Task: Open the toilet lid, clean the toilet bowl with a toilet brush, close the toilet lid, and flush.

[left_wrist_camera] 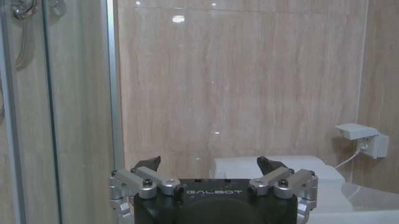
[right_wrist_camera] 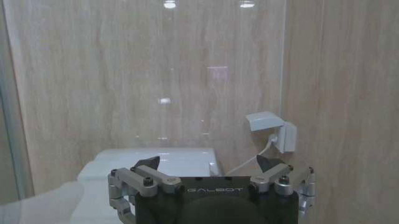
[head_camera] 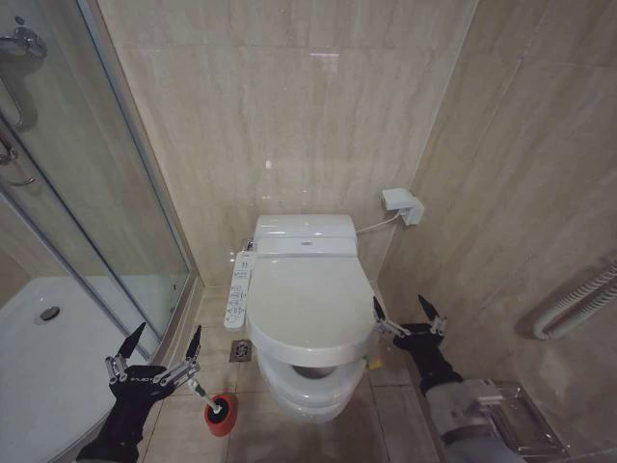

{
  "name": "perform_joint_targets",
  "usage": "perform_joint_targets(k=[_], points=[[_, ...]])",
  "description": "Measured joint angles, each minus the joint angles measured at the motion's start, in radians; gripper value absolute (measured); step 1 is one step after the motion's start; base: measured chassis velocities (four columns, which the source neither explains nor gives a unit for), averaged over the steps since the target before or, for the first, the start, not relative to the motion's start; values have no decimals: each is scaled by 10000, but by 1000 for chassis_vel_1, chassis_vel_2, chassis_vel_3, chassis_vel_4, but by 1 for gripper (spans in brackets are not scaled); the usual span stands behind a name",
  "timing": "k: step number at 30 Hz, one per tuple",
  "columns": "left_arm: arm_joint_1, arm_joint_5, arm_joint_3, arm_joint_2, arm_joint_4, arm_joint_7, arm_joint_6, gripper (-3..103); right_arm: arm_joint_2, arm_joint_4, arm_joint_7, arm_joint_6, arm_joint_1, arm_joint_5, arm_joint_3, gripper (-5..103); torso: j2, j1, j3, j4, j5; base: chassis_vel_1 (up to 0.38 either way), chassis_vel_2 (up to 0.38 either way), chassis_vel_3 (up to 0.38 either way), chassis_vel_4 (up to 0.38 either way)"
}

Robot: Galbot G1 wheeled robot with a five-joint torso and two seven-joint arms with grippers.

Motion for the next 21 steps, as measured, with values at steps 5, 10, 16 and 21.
perform_joint_targets(k=[5, 10, 16, 21], points=[[0, 0, 0, 0, 0, 0, 0, 100, 158, 439, -87, 56, -693, -270, -72, 100, 0, 0, 0, 0, 0, 0, 0, 0, 0], [0, 0, 0, 0, 0, 0, 0, 100, 259, 940, -90, 48, -1218, -415, -217, 100, 0, 0, 0, 0, 0, 0, 0, 0, 0], [0, 0, 0, 0, 0, 0, 0, 100, 377, 1129, -57, 27, -1520, -513, -293, 100, 0, 0, 0, 0, 0, 0, 0, 0, 0], [0, 0, 0, 0, 1, 0, 0, 100, 400, 1131, -55, 74, -1623, -567, -291, 100, 0, 0, 0, 0, 0, 0, 0, 0, 0]])
